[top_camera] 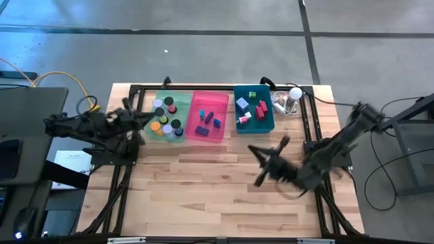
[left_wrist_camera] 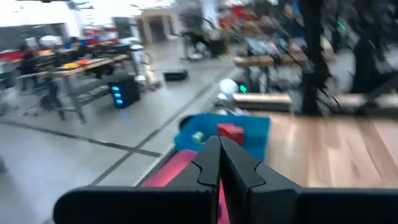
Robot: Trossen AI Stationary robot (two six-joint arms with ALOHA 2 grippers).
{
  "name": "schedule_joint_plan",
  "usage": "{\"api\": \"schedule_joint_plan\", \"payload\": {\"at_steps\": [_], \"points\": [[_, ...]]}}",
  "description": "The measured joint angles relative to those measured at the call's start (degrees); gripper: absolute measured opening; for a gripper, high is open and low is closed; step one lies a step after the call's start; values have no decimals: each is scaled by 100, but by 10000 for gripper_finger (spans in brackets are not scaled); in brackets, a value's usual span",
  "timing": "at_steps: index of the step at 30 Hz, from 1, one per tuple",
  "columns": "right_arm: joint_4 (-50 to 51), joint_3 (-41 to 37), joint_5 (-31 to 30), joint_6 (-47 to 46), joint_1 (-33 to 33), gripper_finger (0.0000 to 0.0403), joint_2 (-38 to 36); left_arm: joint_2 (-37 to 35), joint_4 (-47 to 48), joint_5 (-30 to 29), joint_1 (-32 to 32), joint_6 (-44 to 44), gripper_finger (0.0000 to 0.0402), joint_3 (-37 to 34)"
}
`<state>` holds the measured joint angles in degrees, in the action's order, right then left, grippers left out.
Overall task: Pick & Place Office items
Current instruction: Return to Home Position
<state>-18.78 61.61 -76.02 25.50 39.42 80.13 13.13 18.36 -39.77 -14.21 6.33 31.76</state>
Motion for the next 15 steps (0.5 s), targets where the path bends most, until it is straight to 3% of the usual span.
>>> {"api": "schedule_joint_plan", "payload": {"at_steps": [4, 6, 9, 15], "points": [[2217, -352, 2104, -2333, -396, 1, -1346, -472, 49, 60, 217, -383, 0, -2], [2536, -666, 2595, -3041, -662, 1, -1805, -613, 29, 547, 277, -621, 0, -16], [2194, -1369, 2860, -3094, -934, 1, -2290, -622, 72, 1137, 286, -815, 0, -118], [-49, -2994, 3572, -2271, -1139, 1, -3131, -425, -32, 1130, 294, -1082, 0, -604]]}}
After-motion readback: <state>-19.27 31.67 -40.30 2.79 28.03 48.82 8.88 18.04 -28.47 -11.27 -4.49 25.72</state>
